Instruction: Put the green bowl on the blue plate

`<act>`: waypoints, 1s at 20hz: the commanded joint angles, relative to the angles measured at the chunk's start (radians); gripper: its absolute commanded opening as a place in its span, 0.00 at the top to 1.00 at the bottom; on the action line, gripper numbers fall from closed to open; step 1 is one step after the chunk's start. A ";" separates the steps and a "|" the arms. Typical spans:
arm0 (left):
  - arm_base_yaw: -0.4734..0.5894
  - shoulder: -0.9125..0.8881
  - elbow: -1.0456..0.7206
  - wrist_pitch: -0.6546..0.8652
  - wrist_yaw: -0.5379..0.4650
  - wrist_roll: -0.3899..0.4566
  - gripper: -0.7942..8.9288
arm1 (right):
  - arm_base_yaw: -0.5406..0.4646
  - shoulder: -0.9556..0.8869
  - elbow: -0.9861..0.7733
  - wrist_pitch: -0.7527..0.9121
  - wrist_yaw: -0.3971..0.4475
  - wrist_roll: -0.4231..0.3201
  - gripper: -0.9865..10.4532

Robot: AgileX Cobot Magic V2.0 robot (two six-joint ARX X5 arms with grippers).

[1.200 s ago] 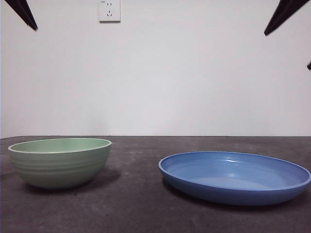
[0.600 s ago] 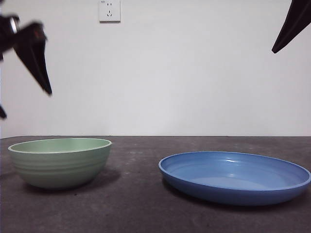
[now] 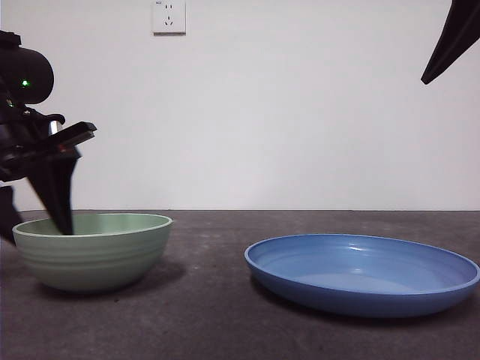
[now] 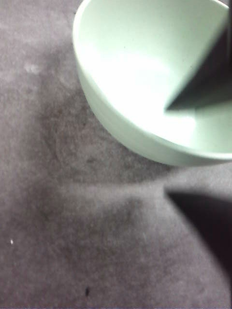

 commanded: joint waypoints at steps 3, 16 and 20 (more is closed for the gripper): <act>-0.003 0.016 0.024 0.004 0.003 0.016 0.91 | 0.002 0.008 0.019 0.002 -0.002 -0.012 0.39; -0.343 0.065 0.403 -0.112 -0.143 -0.034 0.91 | 0.002 0.007 0.019 0.003 -0.002 -0.012 0.39; -0.497 0.214 0.529 -0.127 -0.149 -0.034 0.91 | 0.002 0.007 0.019 0.010 -0.002 -0.012 0.39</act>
